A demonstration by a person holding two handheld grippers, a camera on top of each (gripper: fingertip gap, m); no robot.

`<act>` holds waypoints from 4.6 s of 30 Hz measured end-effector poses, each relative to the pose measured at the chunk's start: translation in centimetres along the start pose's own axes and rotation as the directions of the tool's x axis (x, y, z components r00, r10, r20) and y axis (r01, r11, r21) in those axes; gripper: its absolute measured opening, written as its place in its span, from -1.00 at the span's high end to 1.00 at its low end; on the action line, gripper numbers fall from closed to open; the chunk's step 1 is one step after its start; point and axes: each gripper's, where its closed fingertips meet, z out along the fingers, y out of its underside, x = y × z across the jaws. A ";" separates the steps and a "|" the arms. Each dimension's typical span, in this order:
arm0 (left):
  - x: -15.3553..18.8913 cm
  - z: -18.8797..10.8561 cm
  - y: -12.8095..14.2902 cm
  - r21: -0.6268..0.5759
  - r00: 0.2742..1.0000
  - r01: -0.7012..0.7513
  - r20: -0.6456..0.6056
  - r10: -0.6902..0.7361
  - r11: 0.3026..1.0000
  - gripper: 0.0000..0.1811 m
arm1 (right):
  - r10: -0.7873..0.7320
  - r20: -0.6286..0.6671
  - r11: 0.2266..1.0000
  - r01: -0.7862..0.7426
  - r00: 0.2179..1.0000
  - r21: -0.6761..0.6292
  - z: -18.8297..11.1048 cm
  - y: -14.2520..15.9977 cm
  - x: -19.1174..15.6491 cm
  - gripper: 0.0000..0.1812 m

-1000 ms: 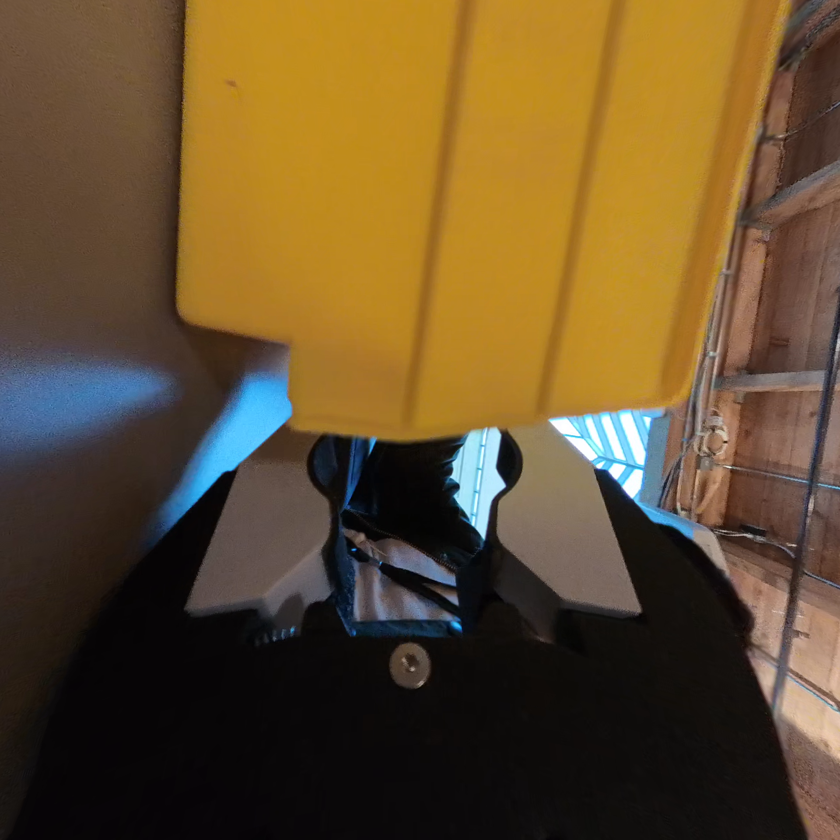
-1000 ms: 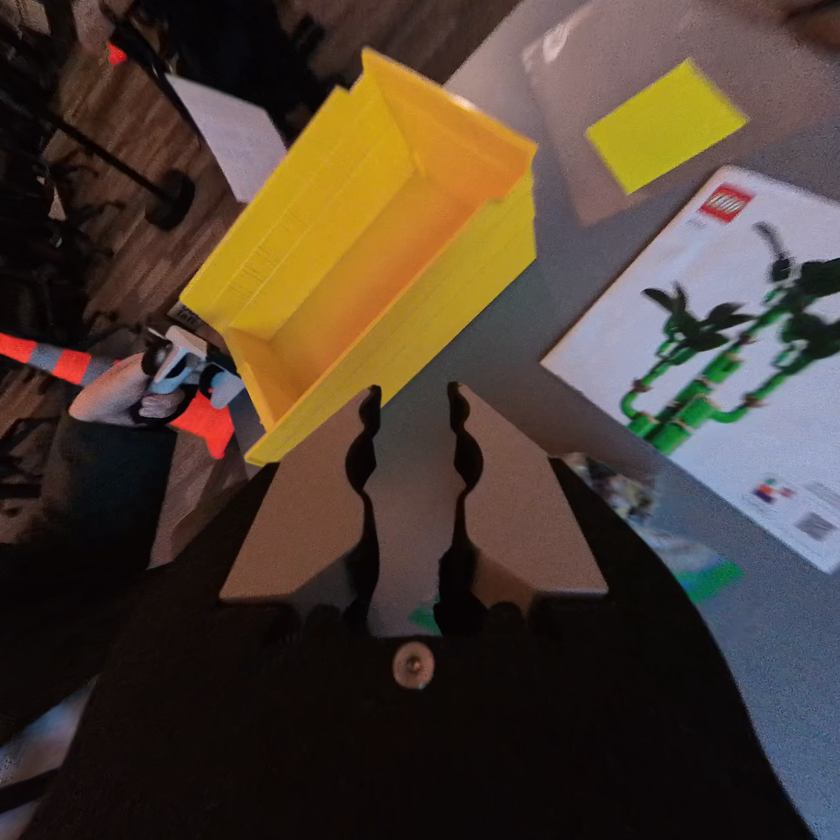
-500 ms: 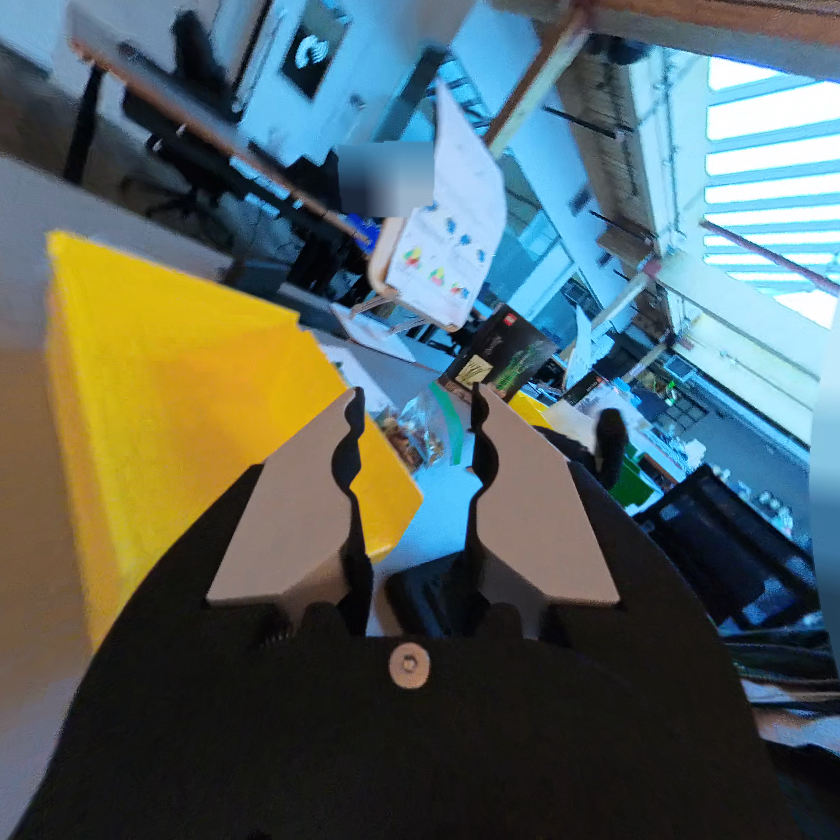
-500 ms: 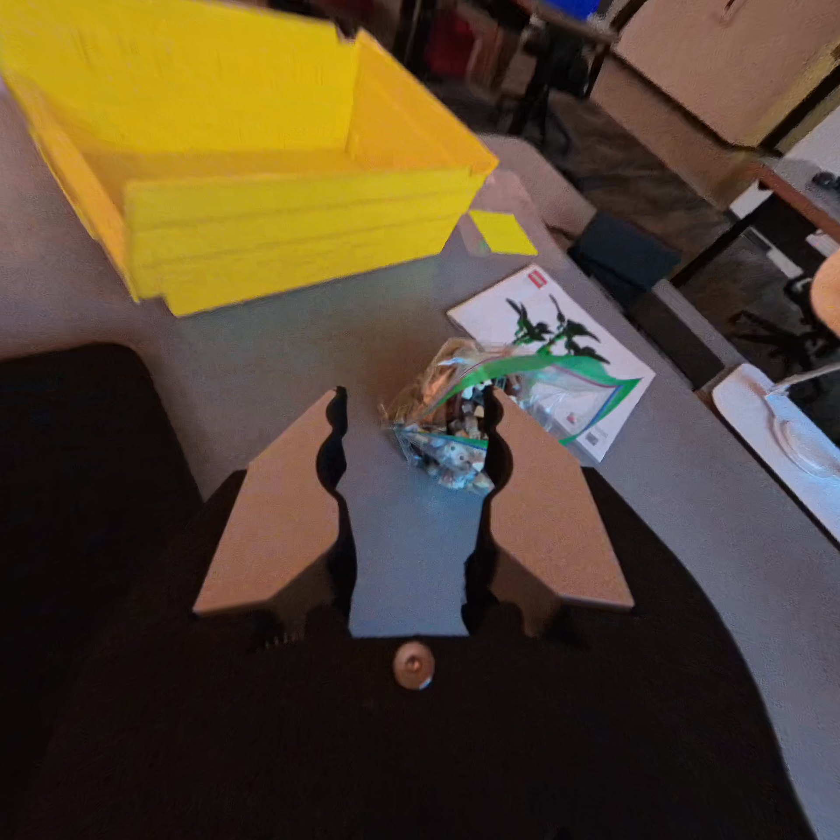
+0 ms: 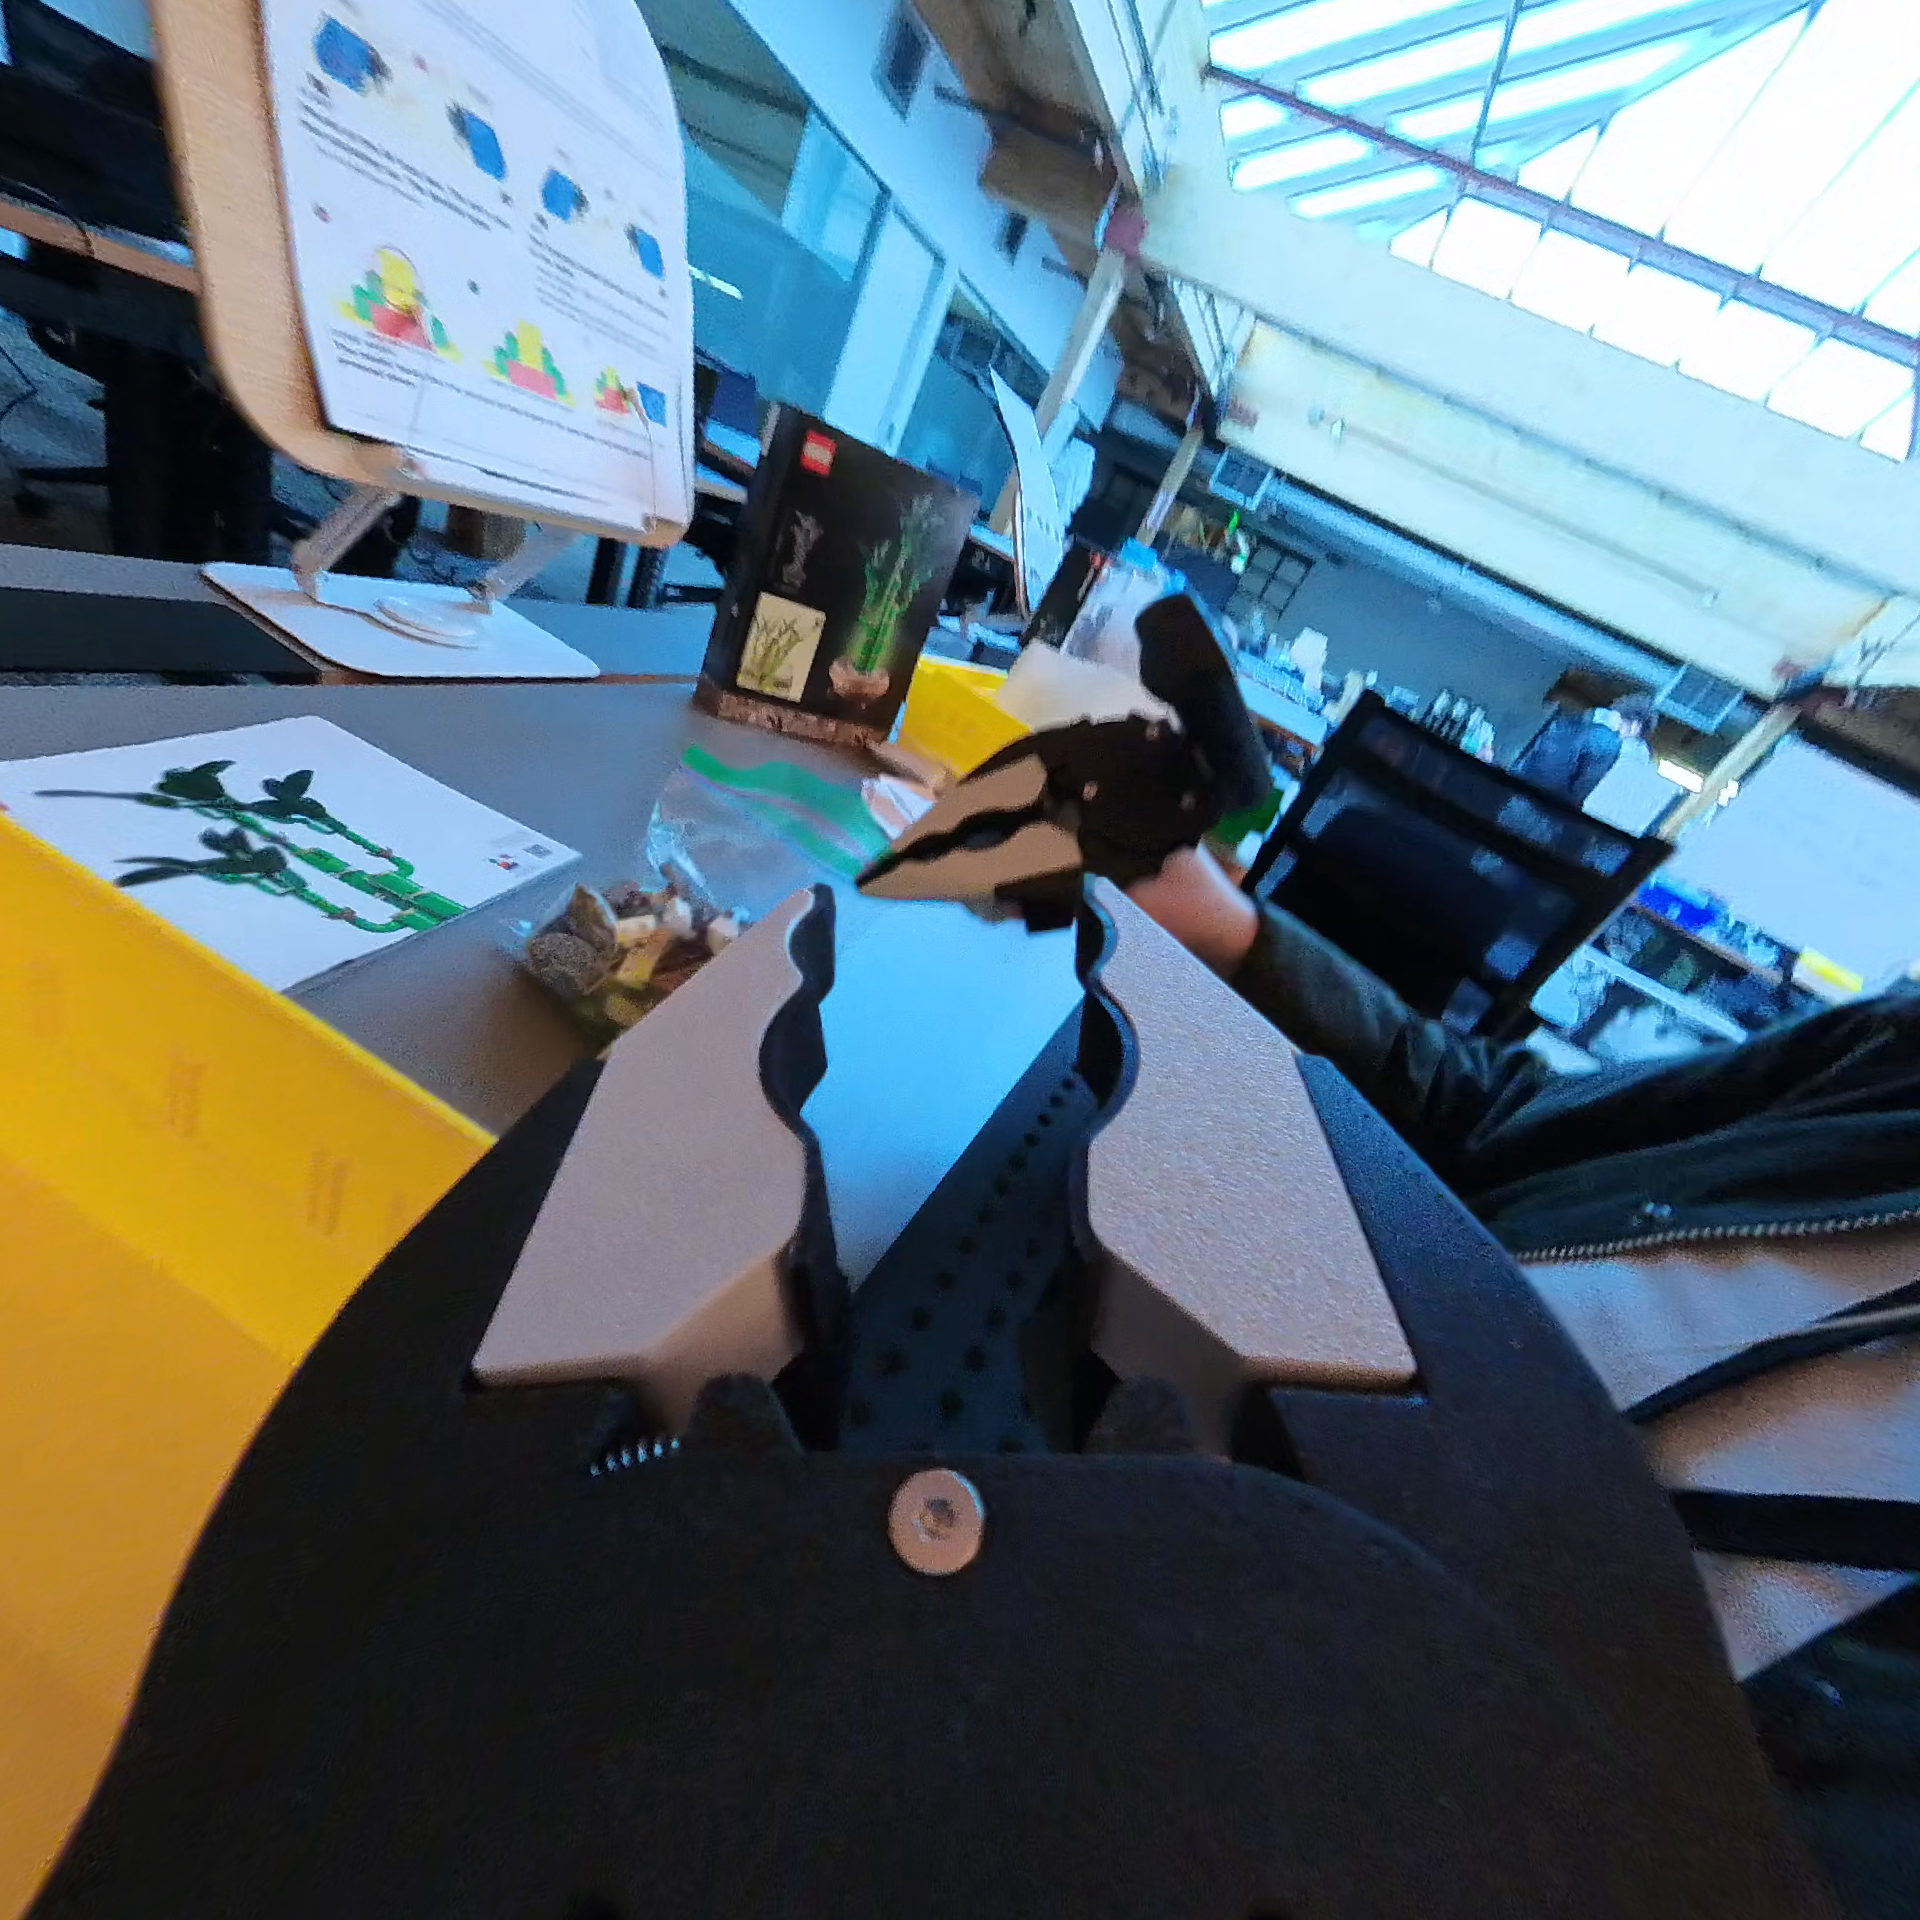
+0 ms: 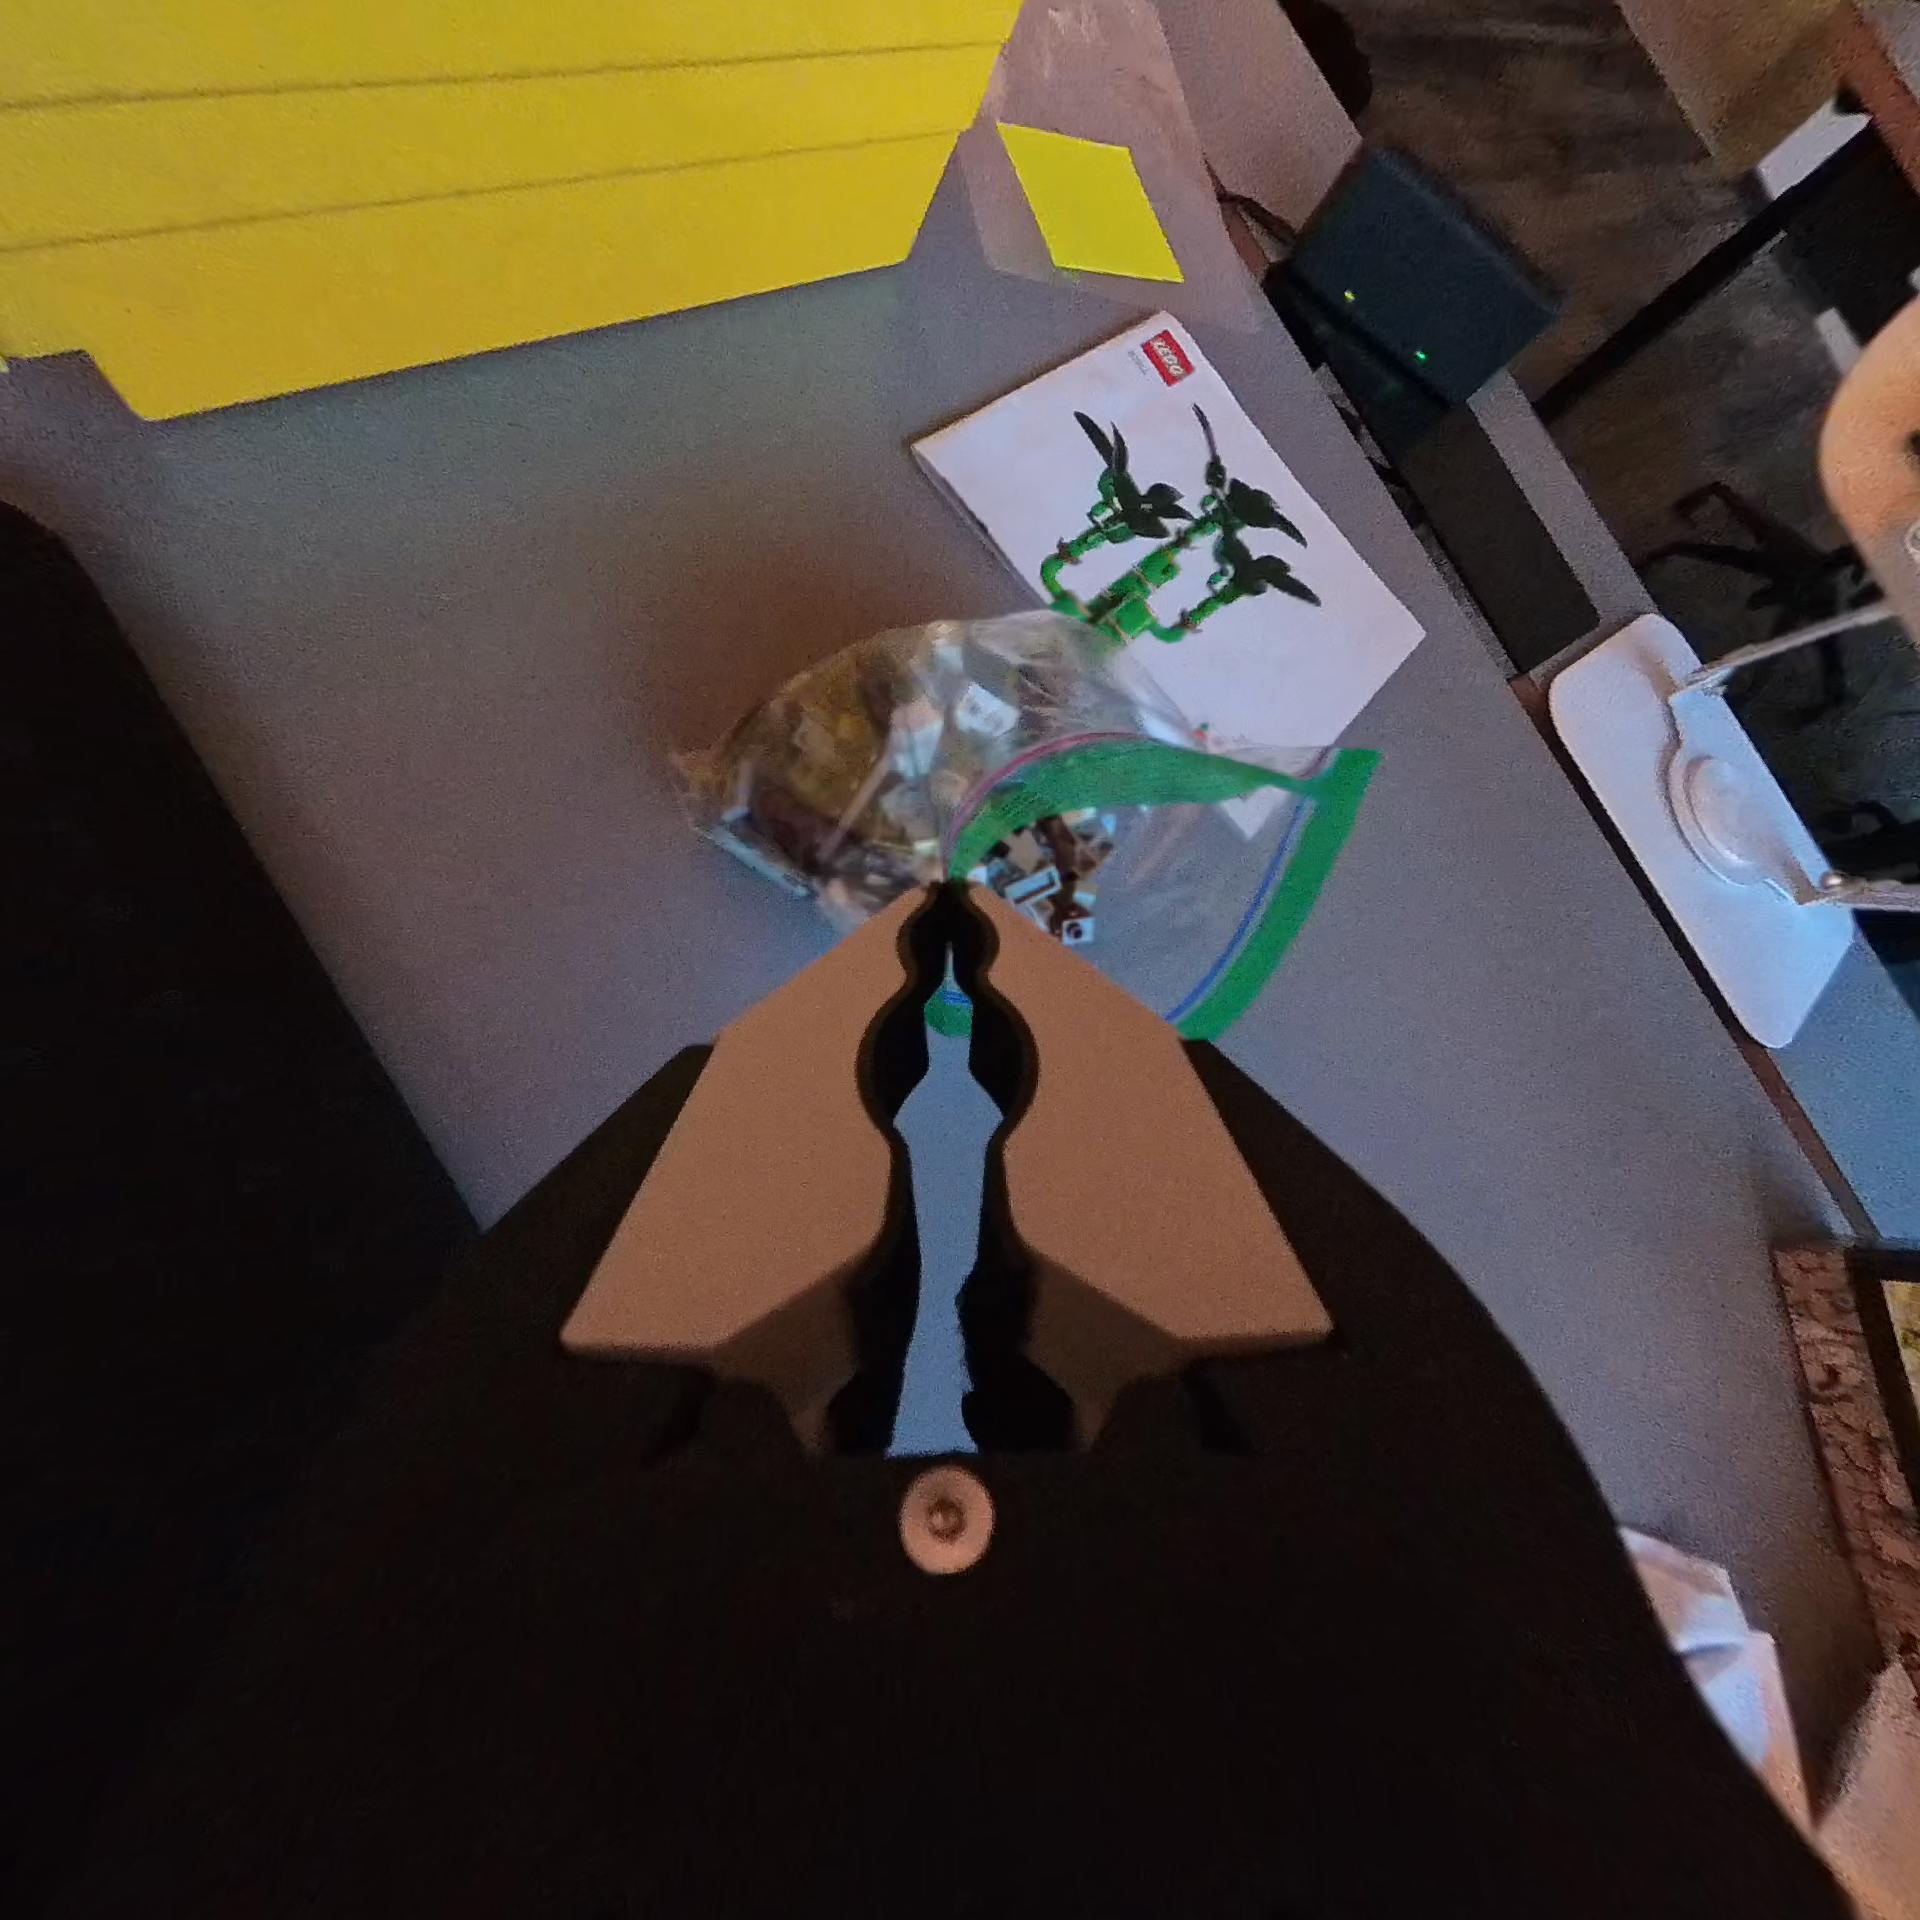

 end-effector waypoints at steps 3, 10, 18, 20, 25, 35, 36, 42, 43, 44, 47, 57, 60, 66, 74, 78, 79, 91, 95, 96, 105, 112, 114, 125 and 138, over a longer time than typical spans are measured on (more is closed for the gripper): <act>1.2 2.2 1.5 -0.052 0.997 -0.046 -0.065 0.043 0.998 0.49 | 0.013 -0.002 0.999 -0.013 1.000 -0.029 -2.0 2.2 2.1 1.00; 3.1 8.3 4.5 -0.119 0.980 -0.092 -0.186 0.069 0.989 0.57 | -0.034 -0.026 0.994 0.032 0.999 -0.103 -5.5 7.1 6.2 1.00; 3.7 15.6 2.4 0.136 0.922 -0.352 -0.122 0.368 0.926 0.34 | -0.223 0.104 0.968 0.232 0.969 -0.092 -7.1 9.2 11.1 1.00; 1.8 17.2 1.8 0.171 0.901 -0.424 -0.018 0.434 0.889 0.40 | -0.236 0.136 0.970 0.242 0.962 -0.028 -7.4 9.5 11.4 0.98; -7.6 19.1 4.9 -0.233 0.835 -0.421 0.278 0.475 0.876 0.56 | -0.044 0.090 0.984 0.027 0.995 0.177 -10.1 9.2 12.6 0.71; -18.3 22.5 7.7 -0.542 0.764 -0.256 0.394 0.510 0.801 0.29 | 0.253 -0.003 0.900 -0.235 0.967 0.367 -10.7 13.9 14.9 0.68; -19.3 22.8 8.0 -0.547 0.759 -0.217 0.427 0.492 0.809 0.26 | 0.268 -0.012 0.891 -0.243 0.963 0.383 -10.4 14.0 15.1 0.69; -22.6 26.3 9.5 -0.551 0.746 -0.192 0.455 0.485 0.812 -0.07 | 0.254 -0.021 0.885 -0.223 0.967 0.408 -9.0 14.4 14.1 0.69; -22.7 26.9 9.9 -0.582 0.742 -0.213 0.426 0.518 0.785 -0.08 | 0.247 -0.020 0.886 -0.218 0.969 0.409 -8.9 14.5 14.0 0.70; -22.7 27.3 10.4 -0.619 0.745 -0.232 0.382 0.546 0.750 0.00 | 0.248 -0.003 0.885 -0.225 0.969 0.409 -8.8 14.6 13.6 0.70; -23.4 27.6 11.3 -0.680 0.755 -0.257 0.303 0.581 0.687 0.06 | 0.255 0.050 0.880 -0.253 0.966 0.401 -8.5 14.7 12.8 0.70; -25.3 26.4 12.6 -0.671 0.850 -0.148 0.289 0.440 0.727 0.30 | 0.246 0.080 0.881 -0.258 0.966 0.398 -8.5 14.6 12.3 0.70; -25.3 26.3 12.4 -0.652 0.869 -0.125 0.292 0.400 0.748 0.31 | 0.235 0.074 0.889 -0.245 0.969 0.388 -8.4 14.8 12.2 0.70; -25.1 26.0 12.4 -0.642 0.888 -0.115 0.276 0.369 0.758 0.37 | 0.226 0.065 0.902 -0.234 0.972 0.363 -8.0 15.1 12.1 0.70; -24.7 25.8 11.1 -0.560 0.915 -0.081 0.286 0.284 0.825 1.00 | 0.207 0.063 0.917 -0.216 0.976 0.335 -7.5 15.5 11.7 0.70; -25.1 25.8 9.9 -0.524 0.899 -0.101 0.316 0.303 0.846 1.00 | 0.199 0.060 0.921 -0.207 0.978 0.330 -7.5 15.6 11.6 0.70; -25.1 25.8 9.9 -0.522 0.901 -0.092 0.318 0.294 0.848 1.00 | 0.198 0.059 0.922 -0.206 0.978 0.328 -7.4 15.6 11.6 0.70; -24.7 25.3 6.9 -0.420 0.897 -0.063 0.373 0.236 0.906 1.00 | 0.173 0.043 0.929 -0.178 0.984 0.324 -7.4 15.7 11.5 0.71; -25.1 24.2 4.9 -0.331 0.876 -0.032 0.445 0.186 0.943 1.00 | 0.169 0.039 0.931 -0.173 0.985 0.323 -7.4 15.7 11.5 0.71; -25.1 23.8 4.3 -0.308 0.867 -0.037 0.463 0.183 0.951 1.00 | 0.169 0.040 0.930 -0.172 0.985 0.323 -7.5 15.7 11.5 0.71; -23.4 24.5 5.4 -0.386 0.882 -0.110 0.387 0.269 0.916 0.72 | 0.180 0.037 0.928 -0.182 0.983 0.325 -7.5 15.8 11.7 0.70; -23.5 28.0 11.2 -0.609 0.879 -0.235 0.200 0.433 0.758 0.37 | 0.191 0.036 0.928 -0.193 0.981 0.319 -7.3 16.1 11.9 0.70; -24.3 27.8 12.2 -0.655 0.852 -0.260 0.190 0.487 0.710 0.43 | 0.193 0.038 0.928 -0.195 0.981 0.317 -7.3 16.1 11.9 0.71; -25.5 27.1 12.2 -0.676 0.842 -0.229 0.224 0.491 0.701 0.65 | 0.186 0.040 0.935 -0.189 0.982 0.299 -7.0 16.4 11.7 0.70; -25.8 26.7 11.7 -0.625 0.889 -0.129 0.271 0.369 0.770 1.00 | 0.177 0.041 0.940 -0.181 0.983 0.290 -6.9 16.5 11.6 0.71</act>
